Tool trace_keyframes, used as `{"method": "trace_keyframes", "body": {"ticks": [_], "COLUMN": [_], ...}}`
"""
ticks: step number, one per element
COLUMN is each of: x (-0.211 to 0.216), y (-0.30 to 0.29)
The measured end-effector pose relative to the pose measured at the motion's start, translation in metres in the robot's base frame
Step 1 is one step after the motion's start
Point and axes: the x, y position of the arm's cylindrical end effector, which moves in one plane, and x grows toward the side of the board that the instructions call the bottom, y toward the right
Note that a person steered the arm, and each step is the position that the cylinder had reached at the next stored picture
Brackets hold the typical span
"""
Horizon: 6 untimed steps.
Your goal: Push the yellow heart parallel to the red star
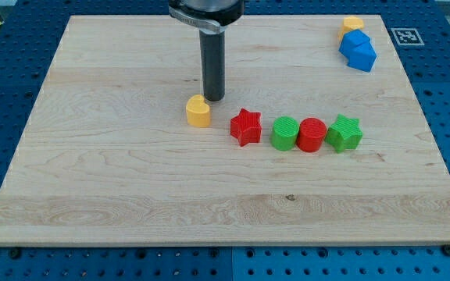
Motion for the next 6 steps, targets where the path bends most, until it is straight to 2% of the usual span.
{"method": "trace_keyframes", "body": {"ticks": [6], "x": [0.036], "y": [-0.037]}}
